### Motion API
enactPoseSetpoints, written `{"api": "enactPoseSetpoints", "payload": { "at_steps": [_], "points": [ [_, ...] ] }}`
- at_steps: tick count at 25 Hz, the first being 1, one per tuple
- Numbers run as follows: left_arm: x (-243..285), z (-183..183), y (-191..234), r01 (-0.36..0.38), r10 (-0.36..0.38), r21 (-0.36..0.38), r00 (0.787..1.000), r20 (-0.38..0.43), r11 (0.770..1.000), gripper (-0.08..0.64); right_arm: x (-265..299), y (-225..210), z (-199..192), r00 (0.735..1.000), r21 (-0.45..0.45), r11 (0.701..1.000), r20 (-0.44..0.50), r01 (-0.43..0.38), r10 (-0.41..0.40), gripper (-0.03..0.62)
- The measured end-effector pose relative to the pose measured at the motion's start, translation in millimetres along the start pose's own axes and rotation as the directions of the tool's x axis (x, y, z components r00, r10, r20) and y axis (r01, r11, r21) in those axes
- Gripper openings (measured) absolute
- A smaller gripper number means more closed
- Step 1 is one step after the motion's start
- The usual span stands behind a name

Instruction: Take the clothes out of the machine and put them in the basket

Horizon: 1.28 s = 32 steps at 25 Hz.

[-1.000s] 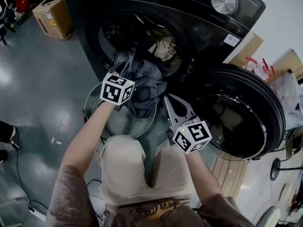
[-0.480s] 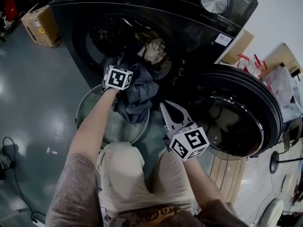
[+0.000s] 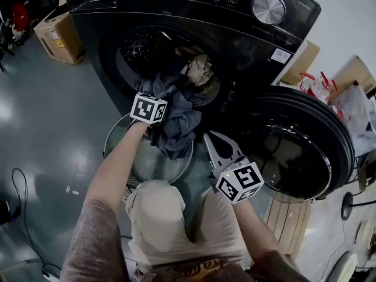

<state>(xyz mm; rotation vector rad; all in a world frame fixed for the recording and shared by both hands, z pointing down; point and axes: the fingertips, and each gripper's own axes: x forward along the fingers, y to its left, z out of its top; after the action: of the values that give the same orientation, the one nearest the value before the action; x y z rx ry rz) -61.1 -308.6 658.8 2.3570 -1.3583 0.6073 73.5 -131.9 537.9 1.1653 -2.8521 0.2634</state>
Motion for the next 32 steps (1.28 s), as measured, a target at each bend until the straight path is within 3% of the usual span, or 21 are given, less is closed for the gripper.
{"api": "enactPoseSetpoints", "payload": {
  "at_steps": [13,19,21,25,28,32],
  "points": [
    [-148.8,-52.5,-76.1,0.145,-0.145,-0.009,0.989,0.014,0.989,0.06,-0.3,-4.3,2.5,1.0,0.014,1.0,0.008,-0.025,0.025,-0.003],
    [-181.0,-95.7,-90.2,0.142,-0.141,0.0,0.986,-0.086,0.99,0.04,4.1,3.0,-1.9,0.999,0.023,0.999,0.003,-0.048,0.048,-0.003],
    [-180.3,-104.4,-82.8,0.099,-0.098,0.005,0.99,-0.1,0.995,0.105,4.1,5.4,-2.5,0.999,0.022,0.998,0.002,-0.052,0.052,-0.003],
    [-173.7,-95.2,-64.5,0.027,-0.028,-0.026,0.998,-0.054,0.999,0.256,1.1,3.6,-3.0,0.999,0.02,0.999,0.001,-0.043,0.043,-0.003],
    [-160.9,-82.6,-58.5,0.003,-0.002,0.012,0.999,-0.054,1.0,0.262,-1.5,-0.6,-3.4,1.0,0.022,0.999,0.0,-0.029,0.029,-0.003],
    [-132.9,-45.7,-44.5,-0.052,0.052,0.011,0.997,0.052,0.999,0.328,-5.0,-4.6,-4.3,1.0,0.022,1.0,0.0,-0.011,0.011,-0.003]
  ]
}}
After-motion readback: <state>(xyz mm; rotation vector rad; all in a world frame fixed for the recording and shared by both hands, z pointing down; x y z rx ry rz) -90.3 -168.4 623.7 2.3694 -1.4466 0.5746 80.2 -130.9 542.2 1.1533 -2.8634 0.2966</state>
